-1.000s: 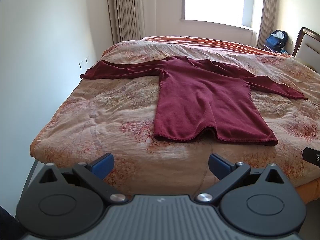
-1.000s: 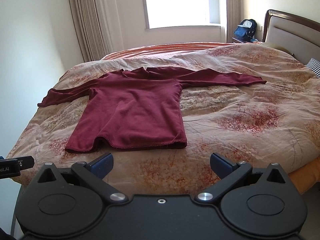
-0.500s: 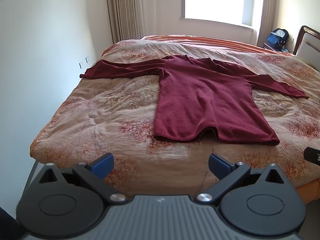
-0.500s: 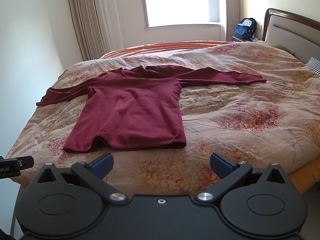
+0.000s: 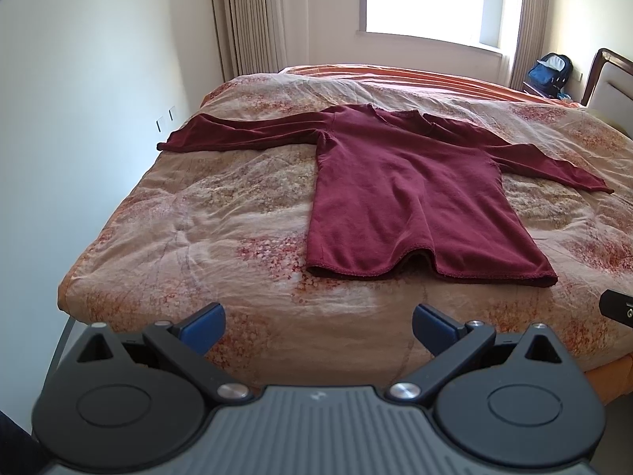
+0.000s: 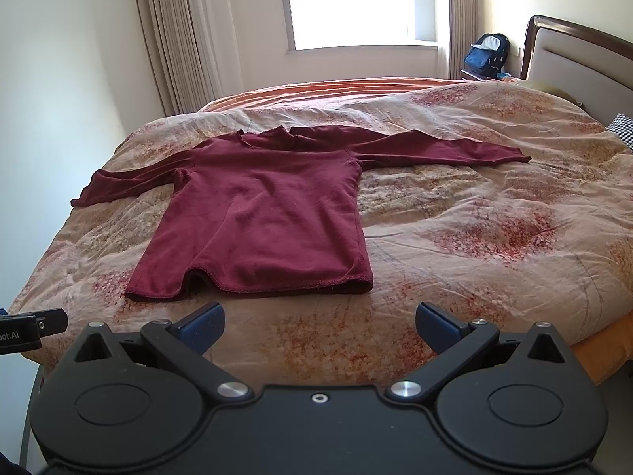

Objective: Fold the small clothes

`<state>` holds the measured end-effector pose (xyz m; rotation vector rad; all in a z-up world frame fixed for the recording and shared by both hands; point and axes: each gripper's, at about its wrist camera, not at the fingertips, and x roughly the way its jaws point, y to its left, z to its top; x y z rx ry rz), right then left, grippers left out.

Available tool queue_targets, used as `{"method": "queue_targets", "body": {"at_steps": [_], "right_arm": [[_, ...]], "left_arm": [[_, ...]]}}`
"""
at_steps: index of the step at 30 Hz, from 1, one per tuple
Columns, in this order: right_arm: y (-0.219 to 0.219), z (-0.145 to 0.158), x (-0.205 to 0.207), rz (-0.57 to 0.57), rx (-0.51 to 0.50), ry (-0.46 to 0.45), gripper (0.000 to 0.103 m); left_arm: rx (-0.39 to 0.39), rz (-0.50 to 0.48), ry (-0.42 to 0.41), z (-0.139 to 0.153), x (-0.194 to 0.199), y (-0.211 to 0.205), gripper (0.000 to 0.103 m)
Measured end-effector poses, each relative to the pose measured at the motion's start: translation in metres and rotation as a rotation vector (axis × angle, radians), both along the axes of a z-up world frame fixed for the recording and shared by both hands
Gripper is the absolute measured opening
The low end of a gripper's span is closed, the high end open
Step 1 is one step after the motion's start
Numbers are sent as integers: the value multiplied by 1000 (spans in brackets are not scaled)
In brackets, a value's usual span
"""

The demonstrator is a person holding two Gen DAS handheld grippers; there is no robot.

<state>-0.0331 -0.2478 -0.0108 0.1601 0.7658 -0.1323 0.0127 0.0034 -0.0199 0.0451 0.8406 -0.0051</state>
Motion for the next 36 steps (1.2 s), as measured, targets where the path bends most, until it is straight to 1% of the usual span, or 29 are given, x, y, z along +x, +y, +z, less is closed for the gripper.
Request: {"method": "queue_targets", "body": {"at_steps": [8,13,16,18,21,24,27,29,32,36], "right_arm": [[1,-3,12,-8,2,21,103],[-1,-5,21,-20,2,30,103],[-6,-6,32,-36,1,39,103],[-14,-7,42,-52,-4,45,103],[-39,-9,65,-85,6,47,103],[-74,-9,95,-115,-10,-10,103],[-116,-13,139,-158,-53,-70,103],[-152,-20,173,-181,-43,-107,103],[-217,-31,225,-244,-2,-130,103],[-306,-50,284,-352,46,-117,103]], "left_arm": [[5,-8,15,-2,10,-2,103],[7,-9,27,-5,23,-6,103],[14,-16,40,-7,38,-11,103],[34,-24,52,-7,56,-19,103],[60,-44,62,-5,99,-36,103],[69,-45,45,1,156,-62,103],[61,-50,13,7,219,-98,103],[69,-50,-4,10,262,-128,103],[66,-51,-39,7,319,-176,103],[78,-54,-52,-6,383,-244,103]]}}
